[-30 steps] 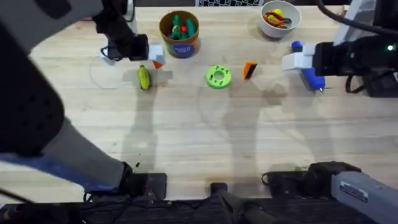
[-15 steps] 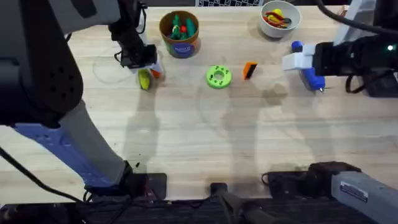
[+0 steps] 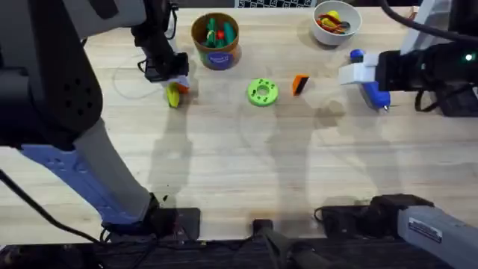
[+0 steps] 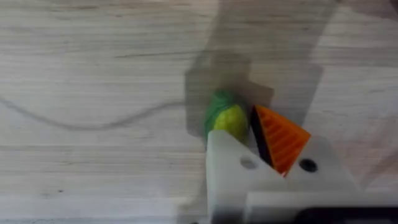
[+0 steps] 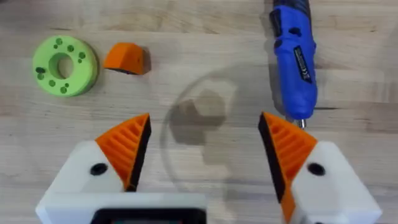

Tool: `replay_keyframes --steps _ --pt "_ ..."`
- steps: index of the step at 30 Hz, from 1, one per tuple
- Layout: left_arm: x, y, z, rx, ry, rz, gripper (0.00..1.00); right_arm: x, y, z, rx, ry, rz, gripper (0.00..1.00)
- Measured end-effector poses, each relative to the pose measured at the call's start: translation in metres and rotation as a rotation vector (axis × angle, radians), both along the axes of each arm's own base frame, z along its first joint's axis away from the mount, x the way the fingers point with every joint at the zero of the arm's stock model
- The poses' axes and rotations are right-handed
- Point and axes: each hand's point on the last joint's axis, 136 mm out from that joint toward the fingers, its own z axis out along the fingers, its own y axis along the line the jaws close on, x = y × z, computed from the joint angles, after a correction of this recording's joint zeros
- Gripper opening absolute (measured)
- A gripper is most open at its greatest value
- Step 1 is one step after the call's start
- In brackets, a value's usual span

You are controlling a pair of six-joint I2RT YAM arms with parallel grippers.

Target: Pick up the gripper from the table and insert it into the empty holder that is missing its gripper. Then pick up a screw, insert it into the mounting hole, and use the screwdriver to tighten it. Finally, clean up the table by picking up the vegetable and placing it into the bucket.

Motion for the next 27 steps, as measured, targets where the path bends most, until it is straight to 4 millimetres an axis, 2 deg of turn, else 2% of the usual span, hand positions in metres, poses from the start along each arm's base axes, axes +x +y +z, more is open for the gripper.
replay_keyframes --steps 4,8,12,17,19,22,25,27 --pt "0.003 0.001 0.004 0.004 0.001 0.001 0.005 0.000 0.000 0.000 0.000 0.001 0.000 0.991" --pt "0.012 0.001 0.023 0.001 -0.049 0.002 0.005 0.000 0.000 0.000 0.000 0.000 0.000 0.990" --pt "0.009 0.001 0.060 -0.002 -0.126 0.002 0.005 0.000 0.000 0.000 0.000 0.000 0.000 0.991" --pt "0.004 0.001 0.124 -0.008 -0.283 0.002 0.005 0.000 0.000 0.000 0.000 0.000 0.000 0.991" --pt "0.001 0.001 0.142 -0.009 -0.334 0.002 0.005 0.000 0.000 0.000 0.000 0.000 0.000 0.991" --pt "-0.003 0.001 0.160 -0.011 -0.384 0.002 0.005 0.000 0.000 0.000 0.000 0.000 0.000 0.991" --pt "-0.004 0.001 0.164 -0.011 -0.396 0.003 0.012 0.000 0.000 0.000 0.000 0.000 0.000 0.992" --pt "-0.004 0.001 0.164 -0.012 -0.393 0.002 0.279 0.000 0.000 0.000 0.000 0.000 0.000 0.991"
